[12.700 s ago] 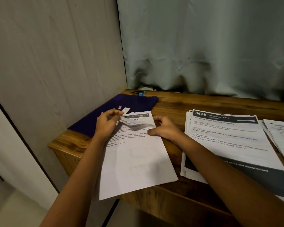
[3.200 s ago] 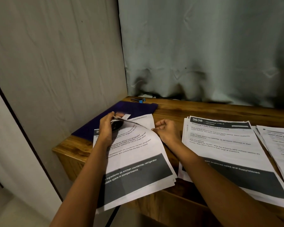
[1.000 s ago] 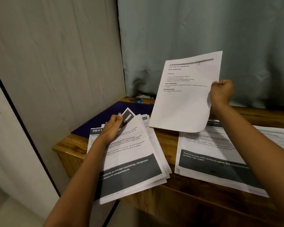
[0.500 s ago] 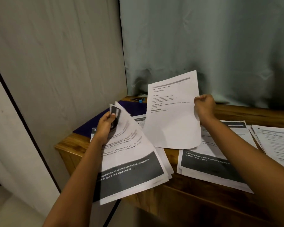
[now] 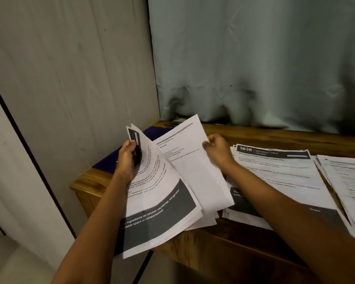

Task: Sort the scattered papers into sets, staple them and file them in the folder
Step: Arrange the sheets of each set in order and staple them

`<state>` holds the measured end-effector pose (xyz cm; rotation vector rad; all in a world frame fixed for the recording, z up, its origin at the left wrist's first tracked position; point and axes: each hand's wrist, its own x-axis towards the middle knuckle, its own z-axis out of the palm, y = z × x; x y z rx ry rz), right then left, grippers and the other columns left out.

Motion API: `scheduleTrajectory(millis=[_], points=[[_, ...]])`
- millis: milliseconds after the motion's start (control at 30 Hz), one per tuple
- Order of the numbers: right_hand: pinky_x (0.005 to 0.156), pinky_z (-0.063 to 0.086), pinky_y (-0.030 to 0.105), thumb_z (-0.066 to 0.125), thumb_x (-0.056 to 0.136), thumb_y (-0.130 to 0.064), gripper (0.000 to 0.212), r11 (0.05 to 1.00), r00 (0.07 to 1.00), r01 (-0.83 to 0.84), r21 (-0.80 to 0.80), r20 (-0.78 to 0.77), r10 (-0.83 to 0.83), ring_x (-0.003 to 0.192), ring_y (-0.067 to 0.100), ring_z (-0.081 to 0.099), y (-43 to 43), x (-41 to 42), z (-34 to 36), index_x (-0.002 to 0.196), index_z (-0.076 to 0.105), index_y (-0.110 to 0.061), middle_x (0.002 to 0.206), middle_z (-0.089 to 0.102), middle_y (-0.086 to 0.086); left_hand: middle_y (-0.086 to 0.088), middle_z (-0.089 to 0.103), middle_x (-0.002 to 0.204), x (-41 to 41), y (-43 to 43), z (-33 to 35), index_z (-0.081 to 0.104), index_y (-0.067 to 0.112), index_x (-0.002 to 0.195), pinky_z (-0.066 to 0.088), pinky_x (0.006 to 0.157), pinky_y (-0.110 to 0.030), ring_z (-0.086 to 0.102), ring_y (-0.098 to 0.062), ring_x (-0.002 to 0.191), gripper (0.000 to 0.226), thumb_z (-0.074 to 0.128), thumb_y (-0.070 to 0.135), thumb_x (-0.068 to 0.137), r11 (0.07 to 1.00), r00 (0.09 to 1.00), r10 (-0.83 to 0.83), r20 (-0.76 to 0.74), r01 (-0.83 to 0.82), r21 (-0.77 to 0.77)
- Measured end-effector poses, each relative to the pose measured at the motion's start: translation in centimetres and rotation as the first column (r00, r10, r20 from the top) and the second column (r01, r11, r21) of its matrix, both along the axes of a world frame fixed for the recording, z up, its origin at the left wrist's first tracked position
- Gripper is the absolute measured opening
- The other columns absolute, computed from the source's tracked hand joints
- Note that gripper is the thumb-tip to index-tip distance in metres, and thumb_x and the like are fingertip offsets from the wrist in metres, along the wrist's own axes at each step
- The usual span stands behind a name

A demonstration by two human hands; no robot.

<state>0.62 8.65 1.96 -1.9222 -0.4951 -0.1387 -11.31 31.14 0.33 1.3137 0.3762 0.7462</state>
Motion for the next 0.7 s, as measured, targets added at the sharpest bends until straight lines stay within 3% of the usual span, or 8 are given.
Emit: scheduleTrajectory(millis=[67,200,300,400,500,567,633,700], points=[[0.07,0.044,0.029,0.053,0.096,-0.018,0.004,0.998,0.998,-0.063,-0.021,-0.018,0.063,0.085,0.019,0.056,1.2,-1.0,-0.4,0.098,0.05,-0.017,0.091,0.057,0.001,-0.005,0.066,0.1,0.2,0.0,0.3,0.06,0.019,0.101,0.053,0.078,-0.035,0.065,-0.02,0.092,0.019,0.042,0.025,0.102,1.0,1.0,0.007,-0.023,-0.007,0.027],[0.073,0.045,0.028,0.048,0.098,-0.017,0.012,0.985,0.984,-0.171,-0.037,-0.062,0.169,0.09,0.021,0.06,3.0,-2.6,-1.2,0.107,0.054,-0.011,0.097,0.06,0.005,-0.004,0.066,0.094,1.2,-0.2,1.7,0.06,0.024,0.096,0.055,0.078,-0.036,0.065,-0.019,0.084,0.018,0.044,0.029,0.101,0.988,0.995,0.044,-0.093,-0.03,0.149],[0.076,0.043,0.027,0.044,0.097,-0.007,0.021,0.968,0.973,-0.23,-0.101,-0.06,0.225,0.094,0.021,0.059,3.4,-3.5,-1.7,0.111,0.06,-0.005,0.102,0.064,0.008,-0.004,0.066,0.095,2.3,0.0,2.1,0.058,0.029,0.094,0.053,0.085,-0.043,0.064,-0.021,0.085,0.019,0.043,0.036,0.101,0.939,0.98,0.072,-0.188,-0.003,0.343],[0.072,0.044,0.027,0.045,0.097,-0.006,0.024,0.954,0.974,-0.225,-0.198,-0.019,0.226,0.094,0.022,0.061,2.9,-3.9,-2.0,0.114,0.061,-0.002,0.11,0.066,0.011,-0.006,0.064,0.103,3.2,-0.4,1.4,0.057,0.025,0.099,0.05,0.083,-0.039,0.062,-0.022,0.092,0.021,0.04,0.037,0.101,0.831,0.942,0.161,-0.295,0.032,0.555],[0.086,0.044,0.023,0.048,0.097,-0.007,0.031,0.95,0.985,-0.164,-0.265,0.003,0.171,0.114,0.024,0.057,2.1,-3.8,-2.7,0.125,0.059,-0.002,0.125,0.061,0.009,-0.011,0.063,0.104,3.9,-1.1,0.1,0.056,0.011,0.098,0.043,0.083,-0.035,0.057,-0.023,0.093,0.024,0.041,0.029,0.102,0.713,0.912,0.241,-0.332,0.065,0.698],[0.099,0.045,0.032,0.052,0.095,-0.009,0.032,0.947,0.99,-0.132,-0.293,0.012,0.141,0.121,0.027,0.053,1.9,-3.5,-3.2,0.127,0.059,-0.005,0.13,0.058,0.009,-0.014,0.062,0.107,4.2,-1.3,-0.5,0.056,0.009,0.1,0.042,0.085,-0.034,0.056,-0.024,0.095,0.023,0.041,0.027,0.102,0.684,0.895,0.256,-0.366,0.1,0.722],[0.099,0.045,0.033,0.053,0.095,-0.011,0.033,0.953,0.99,-0.137,-0.269,-0.009,0.14,0.121,0.026,0.053,1.7,-3.5,-3.3,0.128,0.058,-0.008,0.131,0.057,0.008,-0.014,0.062,0.113,4.6,-1.4,-0.8,0.054,0.008,0.107,0.042,0.096,-0.041,0.058,-0.029,0.103,0.025,0.04,0.028,0.102,0.66,0.874,0.254,-0.414,0.155,0.735],[0.091,0.045,0.027,0.054,0.095,-0.011,0.033,0.961,0.986,-0.165,-0.221,-0.04,0.16,0.117,0.024,0.057,1.6,-3.5,-3.3,0.128,0.057,-0.01,0.129,0.06,0.005,-0.014,0.059,0.123,4.9,-1.4,-0.7,0.051,0.007,0.117,0.031,0.108,-0.052,0.054,-0.033,0.114,0.031,0.037,0.03,0.103,0.625,0.846,0.262,-0.464,0.218,0.75]])
